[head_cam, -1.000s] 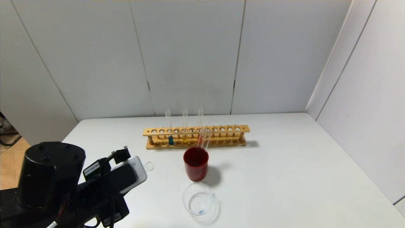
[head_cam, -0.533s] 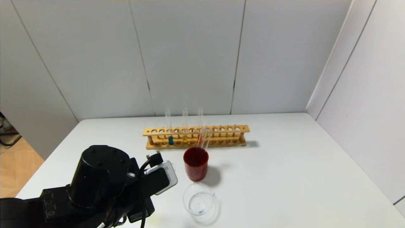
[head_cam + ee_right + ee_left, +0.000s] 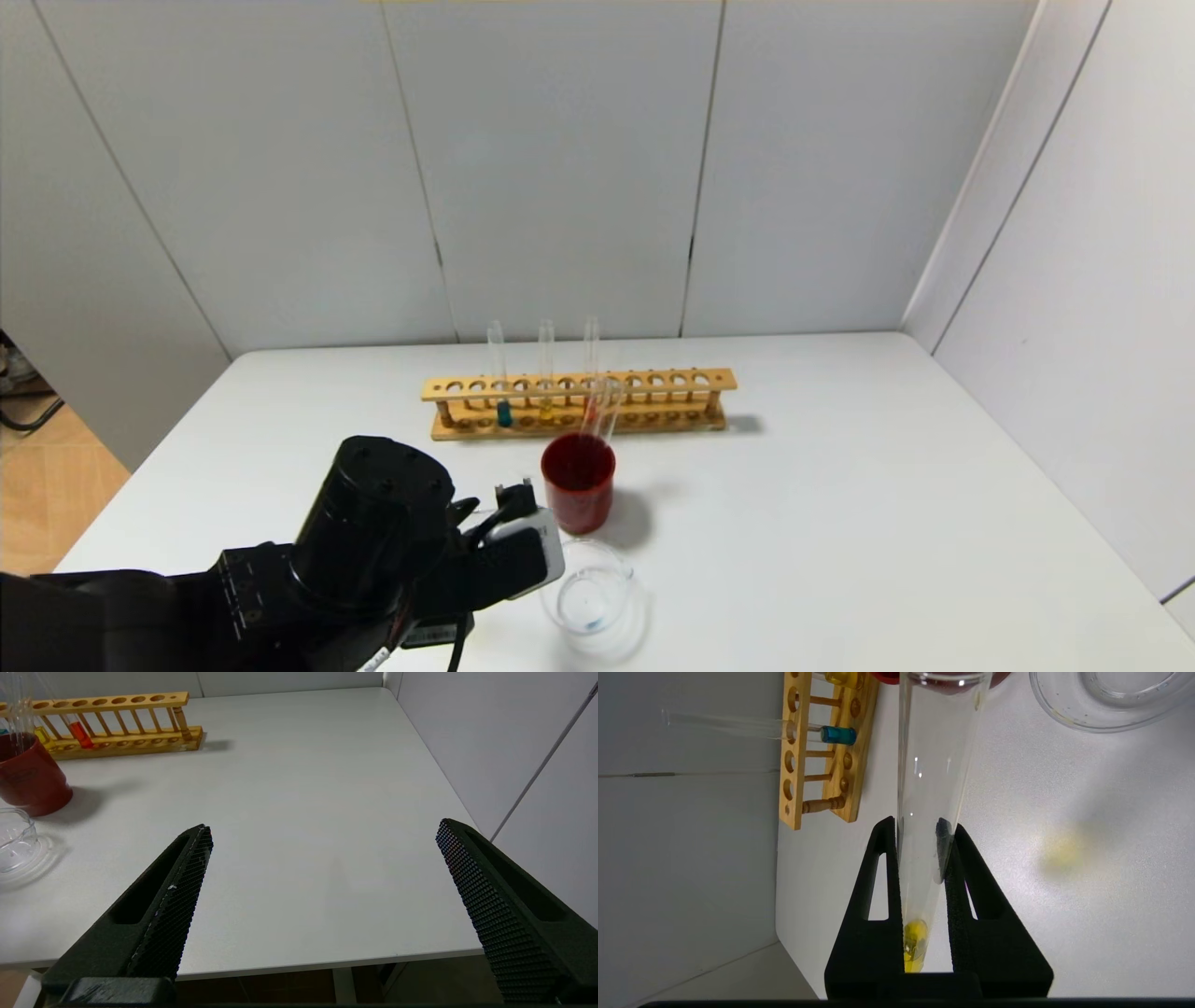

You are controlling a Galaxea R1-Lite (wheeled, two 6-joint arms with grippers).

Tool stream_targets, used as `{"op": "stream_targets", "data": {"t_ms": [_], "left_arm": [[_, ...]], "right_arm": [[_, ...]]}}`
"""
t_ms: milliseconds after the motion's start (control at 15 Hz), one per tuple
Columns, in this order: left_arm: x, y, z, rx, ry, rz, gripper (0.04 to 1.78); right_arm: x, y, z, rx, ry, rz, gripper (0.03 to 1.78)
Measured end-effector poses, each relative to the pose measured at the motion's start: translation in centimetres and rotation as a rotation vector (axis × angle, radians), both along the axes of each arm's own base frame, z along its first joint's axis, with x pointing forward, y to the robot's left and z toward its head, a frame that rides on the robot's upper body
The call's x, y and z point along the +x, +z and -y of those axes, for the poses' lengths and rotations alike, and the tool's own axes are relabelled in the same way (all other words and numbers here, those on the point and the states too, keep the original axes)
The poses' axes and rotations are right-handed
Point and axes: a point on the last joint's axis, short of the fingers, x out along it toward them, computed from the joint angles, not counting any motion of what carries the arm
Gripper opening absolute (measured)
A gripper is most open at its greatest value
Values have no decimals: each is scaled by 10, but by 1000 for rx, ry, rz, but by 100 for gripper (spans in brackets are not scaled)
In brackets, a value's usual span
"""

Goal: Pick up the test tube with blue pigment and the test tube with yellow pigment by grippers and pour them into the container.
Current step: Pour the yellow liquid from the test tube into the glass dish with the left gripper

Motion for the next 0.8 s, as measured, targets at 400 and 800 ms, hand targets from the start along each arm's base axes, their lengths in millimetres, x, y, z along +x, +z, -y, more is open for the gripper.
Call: {"op": "stream_targets", "data": {"t_ms": [400, 800], "left_arm": [[7, -9, 9, 137, -43, 19, 31], [17, -14, 20, 218, -46, 41, 31]], "right_arm": [[0, 0, 0, 0, 0, 0, 175], [0, 0, 0, 0, 0, 0, 175]]}}
